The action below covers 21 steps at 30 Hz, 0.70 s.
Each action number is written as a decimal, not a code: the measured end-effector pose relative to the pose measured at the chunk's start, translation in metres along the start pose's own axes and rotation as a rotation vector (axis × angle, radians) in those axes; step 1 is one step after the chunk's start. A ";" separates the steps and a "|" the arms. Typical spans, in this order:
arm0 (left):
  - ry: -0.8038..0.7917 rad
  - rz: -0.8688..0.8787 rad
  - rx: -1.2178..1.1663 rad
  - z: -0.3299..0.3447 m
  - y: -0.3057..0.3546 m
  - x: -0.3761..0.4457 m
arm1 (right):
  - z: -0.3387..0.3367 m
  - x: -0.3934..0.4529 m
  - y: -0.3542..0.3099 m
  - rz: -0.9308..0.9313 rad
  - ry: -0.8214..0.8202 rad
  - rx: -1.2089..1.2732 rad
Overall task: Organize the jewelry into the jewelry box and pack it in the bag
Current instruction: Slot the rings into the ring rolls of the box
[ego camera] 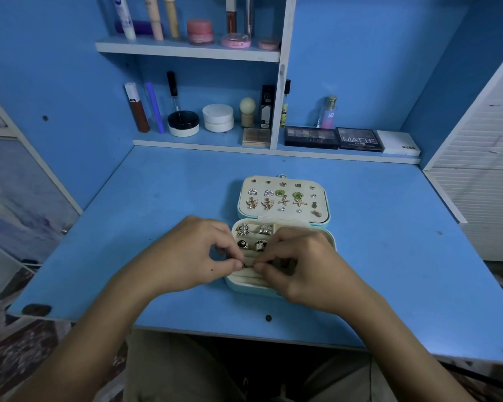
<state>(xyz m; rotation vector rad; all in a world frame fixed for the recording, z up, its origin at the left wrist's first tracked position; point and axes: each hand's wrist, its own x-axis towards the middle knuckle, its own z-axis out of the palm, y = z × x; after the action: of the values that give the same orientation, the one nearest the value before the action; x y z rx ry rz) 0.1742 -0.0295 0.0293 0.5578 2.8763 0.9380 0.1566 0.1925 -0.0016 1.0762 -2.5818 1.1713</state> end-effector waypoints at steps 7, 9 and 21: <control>0.151 -0.099 -0.232 -0.002 -0.004 0.017 | -0.027 0.005 0.007 0.189 0.298 0.055; 0.227 -0.129 -0.280 0.000 -0.011 0.028 | -0.037 0.008 0.013 0.292 0.363 0.081; 0.308 -0.420 -0.352 0.013 -0.027 0.079 | -0.066 0.022 0.060 0.814 0.244 0.028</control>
<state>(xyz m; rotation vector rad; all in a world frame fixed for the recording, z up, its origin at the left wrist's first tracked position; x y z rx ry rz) 0.0947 -0.0141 0.0075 -0.2302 2.7883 1.4986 0.0898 0.2529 0.0151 -0.1829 -2.8480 1.3454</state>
